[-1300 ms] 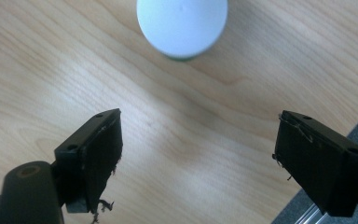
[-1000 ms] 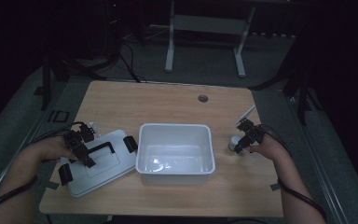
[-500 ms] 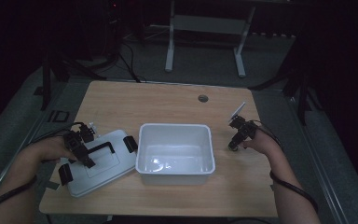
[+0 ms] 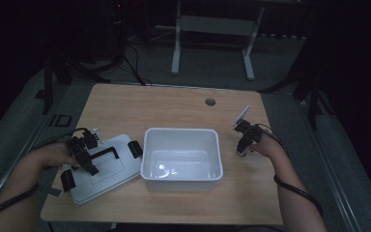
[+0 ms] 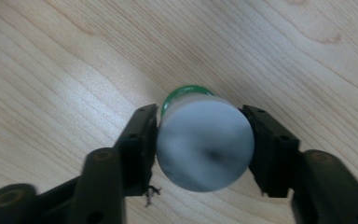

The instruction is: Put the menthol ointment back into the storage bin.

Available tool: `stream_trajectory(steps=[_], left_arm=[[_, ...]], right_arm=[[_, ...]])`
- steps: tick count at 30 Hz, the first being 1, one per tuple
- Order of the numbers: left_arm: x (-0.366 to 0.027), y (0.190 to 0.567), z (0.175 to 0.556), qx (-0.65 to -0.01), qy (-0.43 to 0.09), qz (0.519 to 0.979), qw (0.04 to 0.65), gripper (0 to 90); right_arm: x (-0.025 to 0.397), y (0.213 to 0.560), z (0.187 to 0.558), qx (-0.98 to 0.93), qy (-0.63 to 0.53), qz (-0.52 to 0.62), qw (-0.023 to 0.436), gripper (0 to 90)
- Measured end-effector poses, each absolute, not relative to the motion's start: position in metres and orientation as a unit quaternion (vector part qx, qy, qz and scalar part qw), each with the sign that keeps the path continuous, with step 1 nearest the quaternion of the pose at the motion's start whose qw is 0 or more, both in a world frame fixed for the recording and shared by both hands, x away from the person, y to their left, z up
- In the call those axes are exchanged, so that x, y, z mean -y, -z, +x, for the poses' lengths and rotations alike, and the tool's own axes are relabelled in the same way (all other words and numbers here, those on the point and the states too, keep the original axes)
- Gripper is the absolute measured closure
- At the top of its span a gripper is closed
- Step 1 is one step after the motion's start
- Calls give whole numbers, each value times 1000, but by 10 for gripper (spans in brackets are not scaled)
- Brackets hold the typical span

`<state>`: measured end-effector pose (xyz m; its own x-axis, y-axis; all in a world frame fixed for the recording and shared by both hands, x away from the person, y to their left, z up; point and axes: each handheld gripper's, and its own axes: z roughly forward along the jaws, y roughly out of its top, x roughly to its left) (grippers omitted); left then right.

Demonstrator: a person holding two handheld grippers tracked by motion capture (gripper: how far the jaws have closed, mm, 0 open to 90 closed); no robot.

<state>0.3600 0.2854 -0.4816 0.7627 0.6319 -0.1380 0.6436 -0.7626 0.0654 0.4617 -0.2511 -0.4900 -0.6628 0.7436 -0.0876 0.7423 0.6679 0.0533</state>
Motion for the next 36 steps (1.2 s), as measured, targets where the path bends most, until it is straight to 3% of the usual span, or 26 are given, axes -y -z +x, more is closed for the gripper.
stream_trajectory(steps=[16, 36], left_arm=[[-283, 477, 359, -338, 52, 938, 56, 227], [-282, 474, 358, -334, 49, 940, 57, 226]], right_arm=[[242, 466, 434, -944, 4, 326, 49, 499], [230, 412, 384, -979, 5, 201, 28, 499]])
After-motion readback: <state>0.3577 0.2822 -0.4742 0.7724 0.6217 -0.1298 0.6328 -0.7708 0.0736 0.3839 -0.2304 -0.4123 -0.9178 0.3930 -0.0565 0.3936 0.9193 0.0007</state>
